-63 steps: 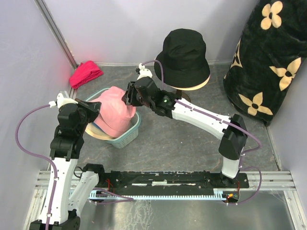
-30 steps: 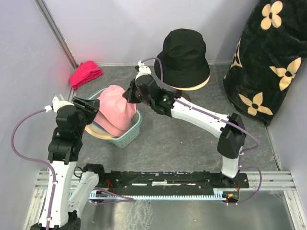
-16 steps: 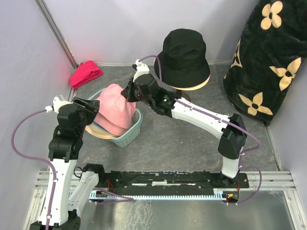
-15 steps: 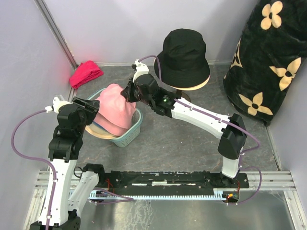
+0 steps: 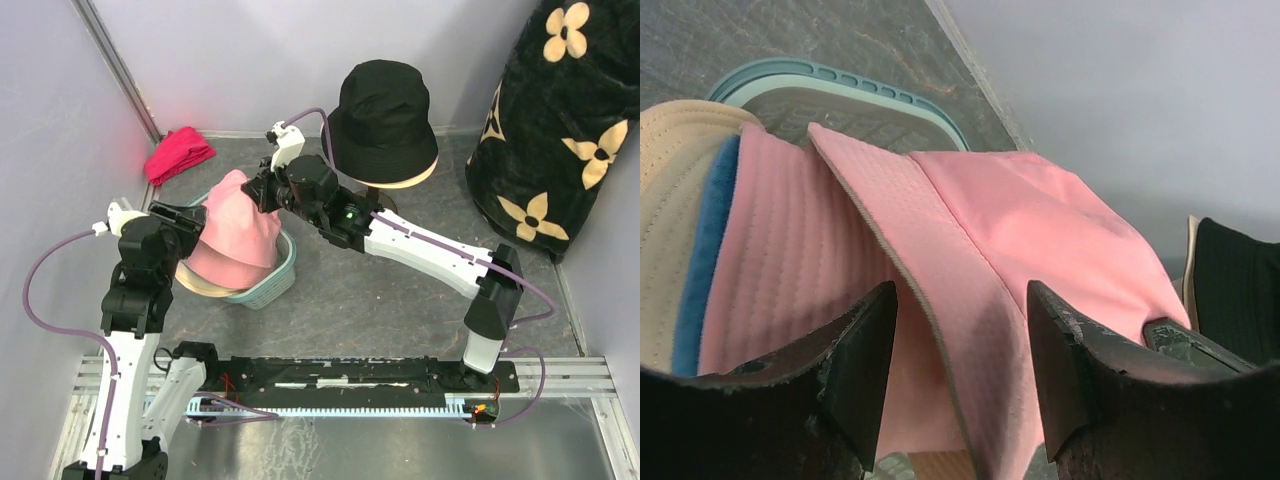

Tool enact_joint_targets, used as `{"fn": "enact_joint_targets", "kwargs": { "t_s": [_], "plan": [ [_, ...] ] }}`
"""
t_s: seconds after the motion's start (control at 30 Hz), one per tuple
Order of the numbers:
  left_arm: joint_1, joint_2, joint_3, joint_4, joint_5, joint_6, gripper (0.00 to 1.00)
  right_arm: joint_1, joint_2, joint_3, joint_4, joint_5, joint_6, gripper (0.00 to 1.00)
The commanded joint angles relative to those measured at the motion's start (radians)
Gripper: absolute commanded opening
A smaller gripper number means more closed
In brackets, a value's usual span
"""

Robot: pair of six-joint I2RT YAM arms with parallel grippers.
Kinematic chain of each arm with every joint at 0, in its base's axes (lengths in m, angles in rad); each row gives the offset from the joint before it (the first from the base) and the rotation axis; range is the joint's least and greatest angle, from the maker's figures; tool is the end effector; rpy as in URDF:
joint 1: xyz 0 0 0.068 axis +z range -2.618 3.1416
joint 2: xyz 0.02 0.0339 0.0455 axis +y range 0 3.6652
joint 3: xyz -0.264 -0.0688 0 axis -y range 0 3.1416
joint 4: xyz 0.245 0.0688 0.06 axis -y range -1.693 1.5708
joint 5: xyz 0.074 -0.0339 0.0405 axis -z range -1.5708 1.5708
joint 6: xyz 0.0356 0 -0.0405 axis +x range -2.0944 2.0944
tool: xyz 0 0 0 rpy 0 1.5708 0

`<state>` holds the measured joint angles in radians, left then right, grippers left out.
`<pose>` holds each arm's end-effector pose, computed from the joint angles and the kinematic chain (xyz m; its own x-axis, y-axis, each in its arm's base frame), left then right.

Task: Stack the hats
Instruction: Pick up the hat from the bin.

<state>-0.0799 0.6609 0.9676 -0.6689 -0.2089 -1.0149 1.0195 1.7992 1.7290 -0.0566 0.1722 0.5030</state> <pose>0.1290 -0.0029 0.3682 -0.0885 -0.8265 -0.5559 -0.3608 0.5468 -0.7555 0.2339 0.3687 0.3995 -0.4197 0.2242 -0.8796 -0.6254 0.6309 0.4592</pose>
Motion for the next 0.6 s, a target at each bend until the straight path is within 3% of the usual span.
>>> {"fn": "enact_joint_targets", "kwargs": {
  "t_s": [0.0,0.43,0.57],
  "plan": [
    [0.005,0.007,0.021,0.092,-0.001,-0.038,0.61,0.000,-0.090,0.031,0.174,-0.002,-0.051,0.01],
    [0.005,0.038,0.013,0.149,0.037,-0.051,0.62,0.000,-0.063,0.083,0.144,-0.013,-0.117,0.01],
    [0.006,0.036,-0.025,0.203,0.064,-0.060,0.57,0.000,-0.057,0.074,0.126,-0.046,-0.109,0.01]
  ]
}}
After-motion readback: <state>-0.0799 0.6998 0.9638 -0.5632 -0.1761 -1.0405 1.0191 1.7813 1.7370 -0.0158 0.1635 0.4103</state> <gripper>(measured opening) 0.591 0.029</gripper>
